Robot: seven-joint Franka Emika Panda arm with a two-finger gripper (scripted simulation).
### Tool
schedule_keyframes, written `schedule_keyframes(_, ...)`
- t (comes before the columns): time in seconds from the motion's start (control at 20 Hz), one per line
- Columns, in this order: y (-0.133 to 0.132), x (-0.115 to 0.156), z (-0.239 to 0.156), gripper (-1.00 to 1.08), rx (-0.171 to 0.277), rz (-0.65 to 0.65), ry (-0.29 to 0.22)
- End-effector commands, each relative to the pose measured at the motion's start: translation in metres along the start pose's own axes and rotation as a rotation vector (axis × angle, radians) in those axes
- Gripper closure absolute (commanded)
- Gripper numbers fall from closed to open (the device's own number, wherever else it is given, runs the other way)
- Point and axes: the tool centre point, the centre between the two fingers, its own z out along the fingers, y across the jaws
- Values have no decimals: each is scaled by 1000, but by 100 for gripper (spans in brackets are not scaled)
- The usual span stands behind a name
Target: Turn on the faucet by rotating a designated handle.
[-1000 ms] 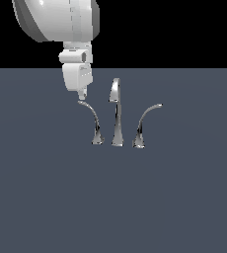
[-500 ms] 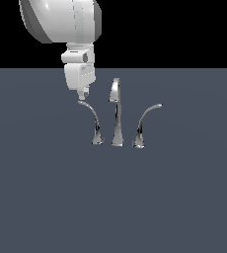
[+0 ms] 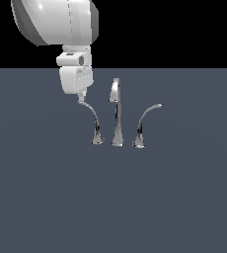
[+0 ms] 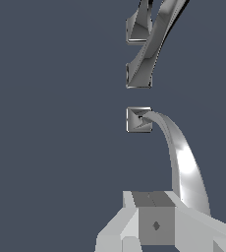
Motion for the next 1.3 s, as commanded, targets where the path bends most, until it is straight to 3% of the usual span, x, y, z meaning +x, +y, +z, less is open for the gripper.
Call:
schedule_keyframes(0.0,9,-2,3,108,-5,2,1)
schedule_keyframes(0.2,24,-5,8,108,-13,6,3)
schedule_keyframes(0.3,12,-1,0,108,10,13,-2)
schedule_keyframes(1.25,68,13,8,108,-13,7,3)
